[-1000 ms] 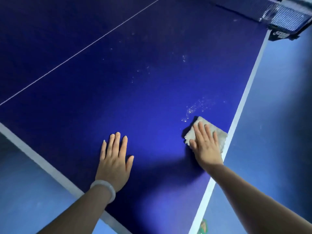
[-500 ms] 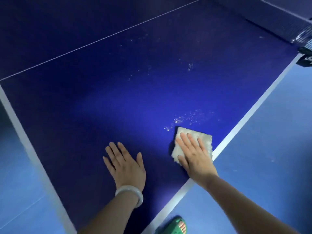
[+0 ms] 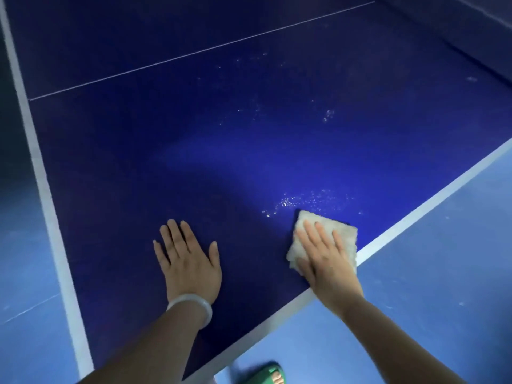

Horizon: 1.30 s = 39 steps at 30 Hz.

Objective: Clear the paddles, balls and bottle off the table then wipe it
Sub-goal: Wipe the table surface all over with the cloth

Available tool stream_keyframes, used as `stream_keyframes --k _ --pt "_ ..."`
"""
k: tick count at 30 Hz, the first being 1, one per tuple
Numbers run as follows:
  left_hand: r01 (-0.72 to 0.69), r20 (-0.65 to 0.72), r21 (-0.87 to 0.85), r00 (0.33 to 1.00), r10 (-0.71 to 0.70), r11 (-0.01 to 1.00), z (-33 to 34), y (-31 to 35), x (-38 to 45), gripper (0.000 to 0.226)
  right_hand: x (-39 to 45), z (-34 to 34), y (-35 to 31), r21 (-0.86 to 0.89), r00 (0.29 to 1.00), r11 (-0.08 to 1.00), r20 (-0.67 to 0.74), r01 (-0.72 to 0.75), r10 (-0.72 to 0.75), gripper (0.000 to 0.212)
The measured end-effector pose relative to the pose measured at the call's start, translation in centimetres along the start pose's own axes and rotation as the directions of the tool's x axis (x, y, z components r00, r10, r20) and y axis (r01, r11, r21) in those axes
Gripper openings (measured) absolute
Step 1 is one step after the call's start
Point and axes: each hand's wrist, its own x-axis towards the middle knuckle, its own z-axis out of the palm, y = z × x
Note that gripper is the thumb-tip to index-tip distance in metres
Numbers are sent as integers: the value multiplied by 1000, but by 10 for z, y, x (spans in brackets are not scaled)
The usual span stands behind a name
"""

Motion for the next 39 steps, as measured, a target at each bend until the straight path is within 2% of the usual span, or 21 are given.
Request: stream_keyframes --k 2,4,6,8,10,13,15,18,20,22,24,25,27,29,30,31,32,34,36,37,39 --pt "-7 -15 -5 1000 7 1000 1 0 1 75 7 -3 -2 84 965 964 -45 -252 257 57" --pt "-6 -24 -4 1000 6 1000 1 1 1 75 6 -3 -29 138 926 924 -81 -357 369 61" --pt "-2 -28 5 1000 2 1000 0 2 1 78 -3 1 -63 126 960 963 -118 -240 255 63" --pt "2 -28 6 1000 -1 1000 -1 2 0 78 -11 5 -86 104 993 995 -116 -9 21 61" --pt "5 -31 6 1000 -5 1000 -3 2 0 78 -3 5 -88 76 982 984 -104 163 -155 58" --pt "3 -32 2 999 -3 1000 -5 4 1 78 25 -4 -75 -22 940 942 -59 334 -335 56" --pt "-1 -38 3 999 1 1000 -5 4 1 77 48 -12 -60 -95 923 919 -12 382 -384 56" --pt "3 -38 12 999 -2 1000 -3 3 1 79 85 -24 -23 -136 974 966 -26 220 -225 56" --pt "1 -38 11 999 -1 1000 -2 3 1 79 105 -30 5 -62 998 997 35 -44 46 58" --pt "-1 -36 10 999 2 1000 -1 3 1 79 110 -31 6 21 961 961 29 -275 274 60" --pt "-2 -46 6 999 2 1000 0 2 1 78 105 -27 -26 71 932 931 -39 -357 360 60" --pt "0 -50 2 999 1 1000 0 2 1 78 100 -23 -49 58 945 947 -70 -316 320 61" --pt "-2 -50 -8 999 1 1000 0 2 2 77 81 -13 -92 26 994 997 -83 -67 69 63" --pt "-6 -54 -14 999 6 1000 2 1 2 76 69 -8 -102 1 971 973 -65 230 -229 60" --pt "-5 -57 -16 998 4 1000 2 1 2 76 72 -10 -92 -25 946 949 -67 316 -317 58" --pt "-1 -59 -18 998 0 1000 2 1 2 76 80 -16 -77 -62 945 945 -43 321 -324 57" --pt "2 -60 -17 998 -3 1000 2 1 2 76 89 -19 -57 -98 963 960 -44 261 -267 57" --pt "0 -57 -11 998 -1 1000 2 1 1 77 112 -28 -7 -46 998 999 -64 -30 27 56" --pt "1 -53 -5 999 -1 1000 2 0 1 77 119 -36 38 107 947 941 3 -320 322 58" --pt "3 -51 -6 999 -3 1000 2 0 2 77 117 -39 50 173 909 895 14 -412 416 59" --pt "11 -44 -6 999 -11 1000 1 1 2 78 113 -37 42 191 850 838 -31 -511 526 59"
